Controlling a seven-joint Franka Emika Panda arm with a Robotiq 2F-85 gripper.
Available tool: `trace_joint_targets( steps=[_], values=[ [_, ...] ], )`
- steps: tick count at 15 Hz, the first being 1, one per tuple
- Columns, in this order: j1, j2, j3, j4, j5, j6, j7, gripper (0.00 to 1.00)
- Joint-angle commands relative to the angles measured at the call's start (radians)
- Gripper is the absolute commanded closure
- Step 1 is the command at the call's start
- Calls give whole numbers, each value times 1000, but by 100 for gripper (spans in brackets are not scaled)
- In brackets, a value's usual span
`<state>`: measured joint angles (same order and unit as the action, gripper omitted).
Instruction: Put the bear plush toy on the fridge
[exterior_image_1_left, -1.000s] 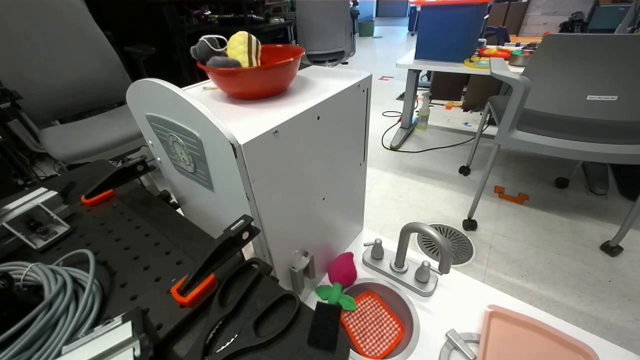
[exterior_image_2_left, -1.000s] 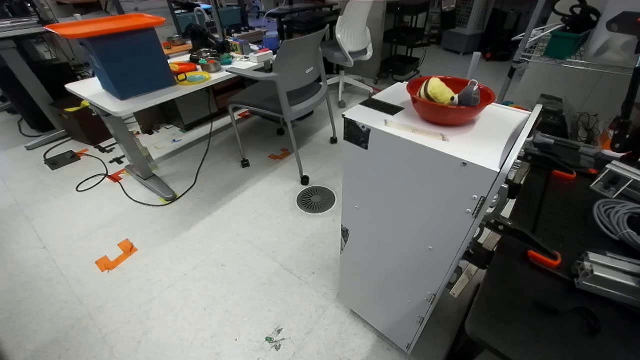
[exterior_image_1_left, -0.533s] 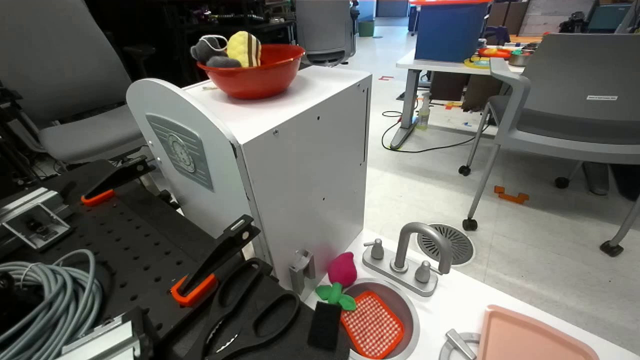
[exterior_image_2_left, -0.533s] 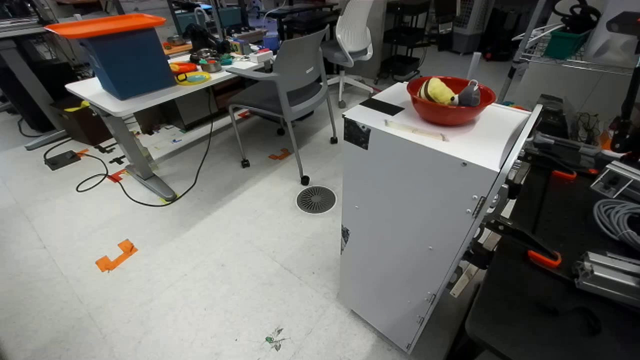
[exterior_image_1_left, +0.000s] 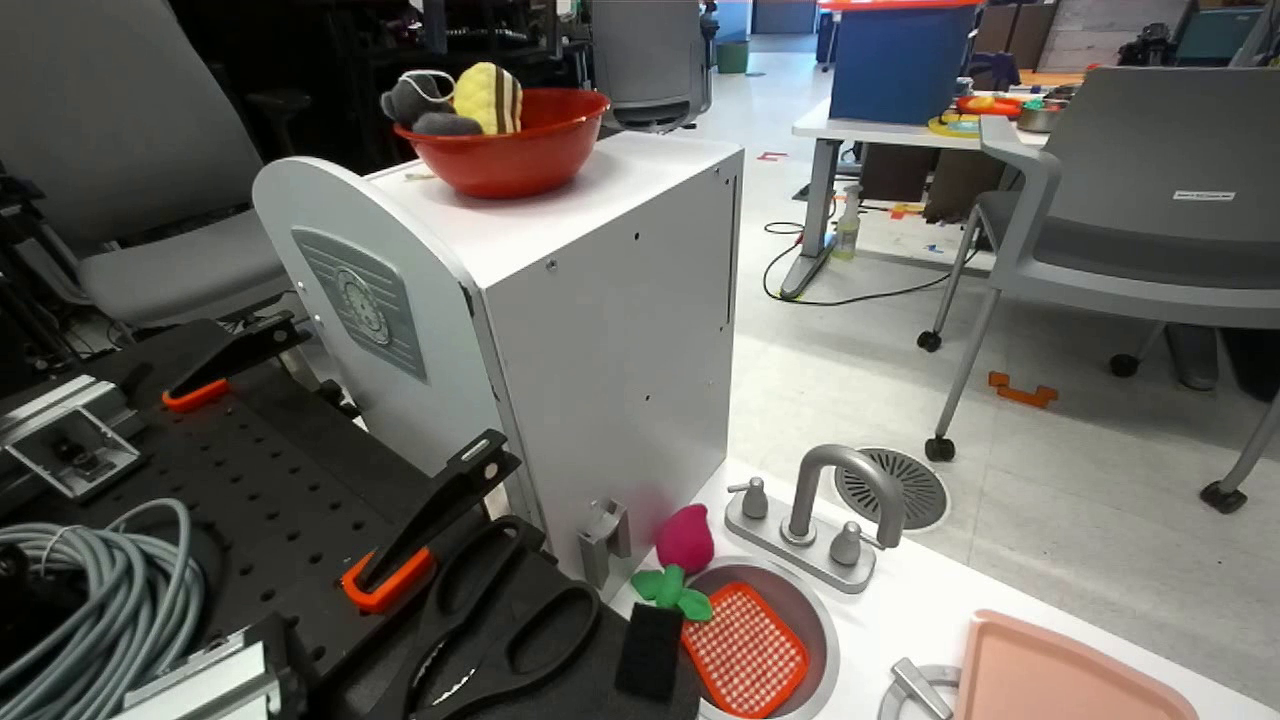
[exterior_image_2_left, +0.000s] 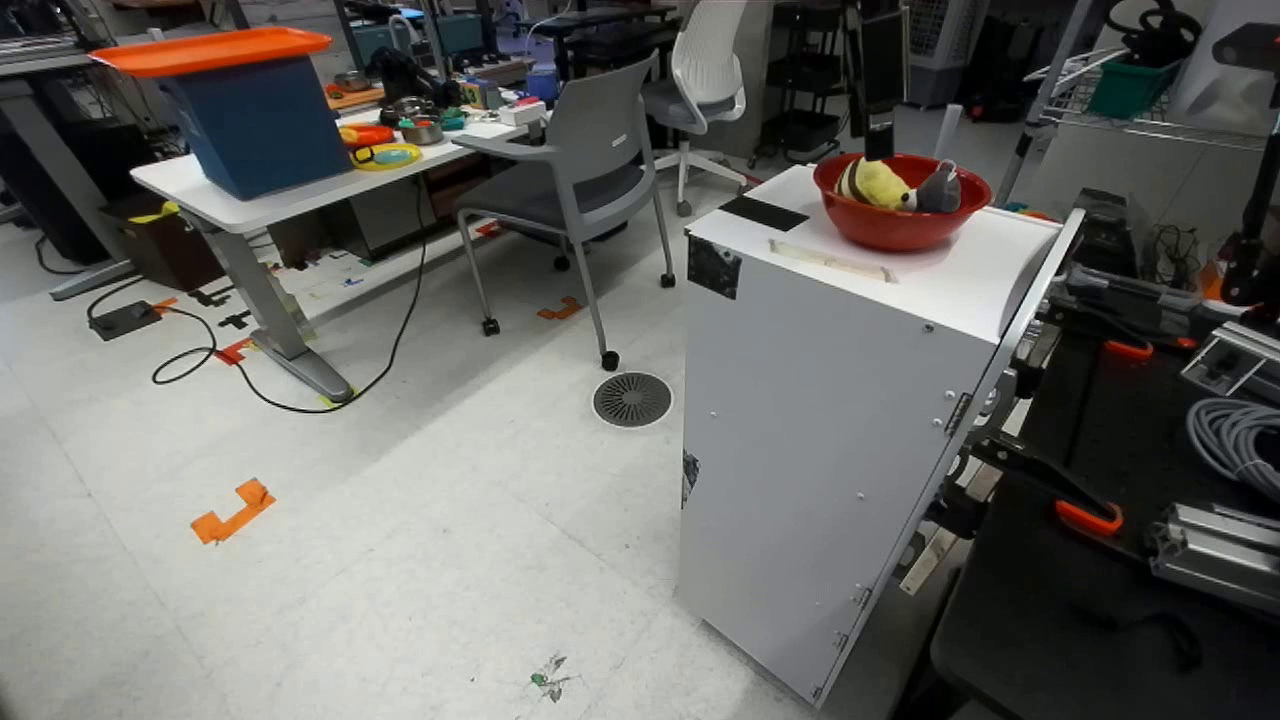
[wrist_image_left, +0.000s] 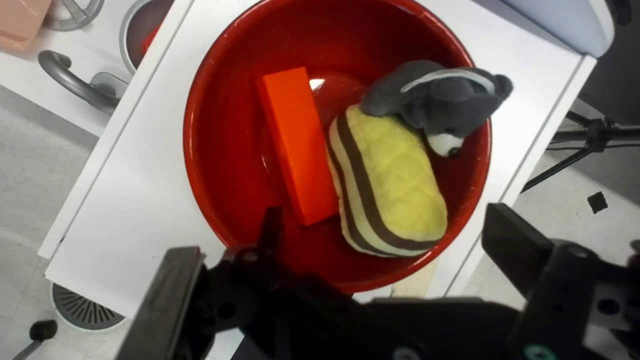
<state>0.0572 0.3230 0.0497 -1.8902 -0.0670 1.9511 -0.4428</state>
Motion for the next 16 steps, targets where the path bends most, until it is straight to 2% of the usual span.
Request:
trace_joint_targets(
  steps=[1,7,16],
  values=[
    [-13,60,26,55,-36,-6,-65,0],
    [-13,115,43,109,-57,-12,-101,0],
    [-2,115,53,126,-92,-1,-122,0]
  ],
)
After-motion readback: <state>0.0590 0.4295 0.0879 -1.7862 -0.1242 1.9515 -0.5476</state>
